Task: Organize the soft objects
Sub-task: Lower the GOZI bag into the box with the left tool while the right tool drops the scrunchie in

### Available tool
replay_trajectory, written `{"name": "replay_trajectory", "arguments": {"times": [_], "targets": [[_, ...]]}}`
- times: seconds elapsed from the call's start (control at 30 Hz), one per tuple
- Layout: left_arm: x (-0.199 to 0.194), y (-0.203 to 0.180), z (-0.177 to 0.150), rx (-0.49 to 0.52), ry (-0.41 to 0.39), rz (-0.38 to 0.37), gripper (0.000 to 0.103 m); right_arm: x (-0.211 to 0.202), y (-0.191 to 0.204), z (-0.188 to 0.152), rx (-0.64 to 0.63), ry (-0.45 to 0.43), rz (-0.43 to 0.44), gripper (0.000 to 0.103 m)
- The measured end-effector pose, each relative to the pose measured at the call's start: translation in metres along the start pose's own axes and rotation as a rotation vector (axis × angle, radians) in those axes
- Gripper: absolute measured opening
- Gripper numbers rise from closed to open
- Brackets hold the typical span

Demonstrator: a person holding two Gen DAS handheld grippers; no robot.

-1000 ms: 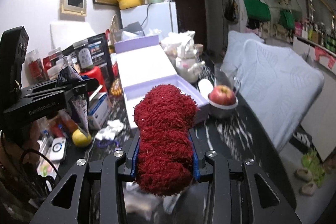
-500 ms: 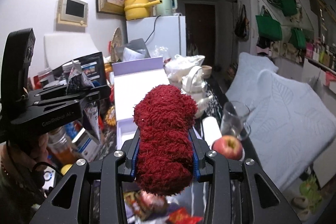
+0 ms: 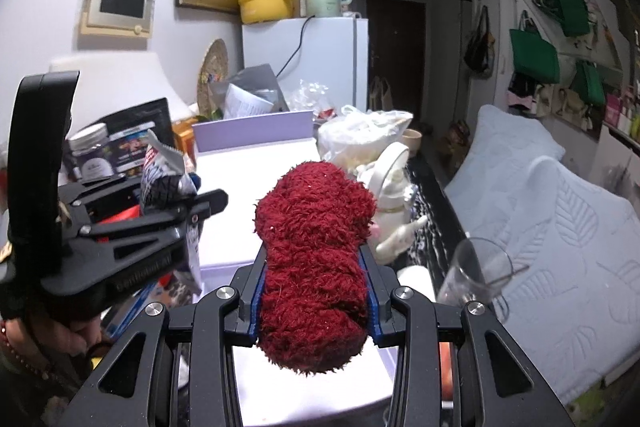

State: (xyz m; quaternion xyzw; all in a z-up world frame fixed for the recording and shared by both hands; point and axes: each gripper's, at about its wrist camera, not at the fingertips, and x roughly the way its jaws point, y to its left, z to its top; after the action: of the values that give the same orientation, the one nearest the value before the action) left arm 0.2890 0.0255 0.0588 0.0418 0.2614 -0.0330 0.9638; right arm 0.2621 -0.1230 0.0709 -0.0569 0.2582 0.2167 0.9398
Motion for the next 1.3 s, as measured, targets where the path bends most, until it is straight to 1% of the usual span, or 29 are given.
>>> {"name": "replay_trajectory", "arguments": {"times": [0.17,0.3,0.4,0.67,0.83,0.87,0.97,1.07,1.1,1.13,1.17,1.2,1.23,1.3], "targets": [[0.029,0.004,-0.004,0.005,0.052,0.039,0.03,0.036,-0.002,0.008,-0.016,0.046,0.001,0.038],[0.053,0.005,-0.01,0.003,0.101,0.053,0.03,0.066,-0.005,0.01,-0.016,0.096,0.007,0.038],[0.072,0.001,-0.018,0.014,0.148,0.062,0.03,0.086,-0.007,0.007,-0.023,0.13,-0.011,0.038],[0.105,-0.013,-0.041,0.055,0.253,0.093,0.03,0.113,-0.015,-0.009,-0.028,0.201,-0.048,0.038],[0.118,-0.015,-0.051,0.05,0.291,0.1,0.03,0.121,-0.019,-0.016,-0.038,0.235,-0.067,0.038],[0.121,-0.015,-0.053,0.047,0.301,0.099,0.03,0.123,-0.02,-0.018,-0.038,0.241,-0.069,0.038],[0.129,-0.012,-0.058,0.018,0.343,0.052,0.03,0.127,-0.021,-0.021,-0.043,0.257,-0.076,0.039],[0.132,-0.009,-0.061,-0.014,0.379,0.031,0.031,0.133,-0.022,-0.025,-0.047,0.271,-0.079,0.04],[0.132,-0.008,-0.062,-0.022,0.398,0.045,0.033,0.134,-0.022,-0.026,-0.046,0.276,-0.079,0.04],[0.131,-0.008,-0.063,-0.025,0.408,0.056,0.038,0.136,-0.022,-0.027,-0.047,0.279,-0.076,0.04],[0.13,-0.007,-0.063,-0.025,0.408,0.067,0.042,0.138,-0.022,-0.027,-0.047,0.281,-0.074,0.041],[0.126,-0.006,-0.063,-0.026,0.391,0.08,0.049,0.141,-0.022,-0.028,-0.047,0.283,-0.073,0.041],[0.124,-0.005,-0.062,-0.025,0.382,0.09,0.061,0.142,-0.022,-0.028,-0.047,0.285,-0.071,0.042],[0.116,-0.003,-0.06,-0.023,0.354,0.119,0.075,0.145,-0.022,-0.029,-0.042,0.287,-0.065,0.043]]}}
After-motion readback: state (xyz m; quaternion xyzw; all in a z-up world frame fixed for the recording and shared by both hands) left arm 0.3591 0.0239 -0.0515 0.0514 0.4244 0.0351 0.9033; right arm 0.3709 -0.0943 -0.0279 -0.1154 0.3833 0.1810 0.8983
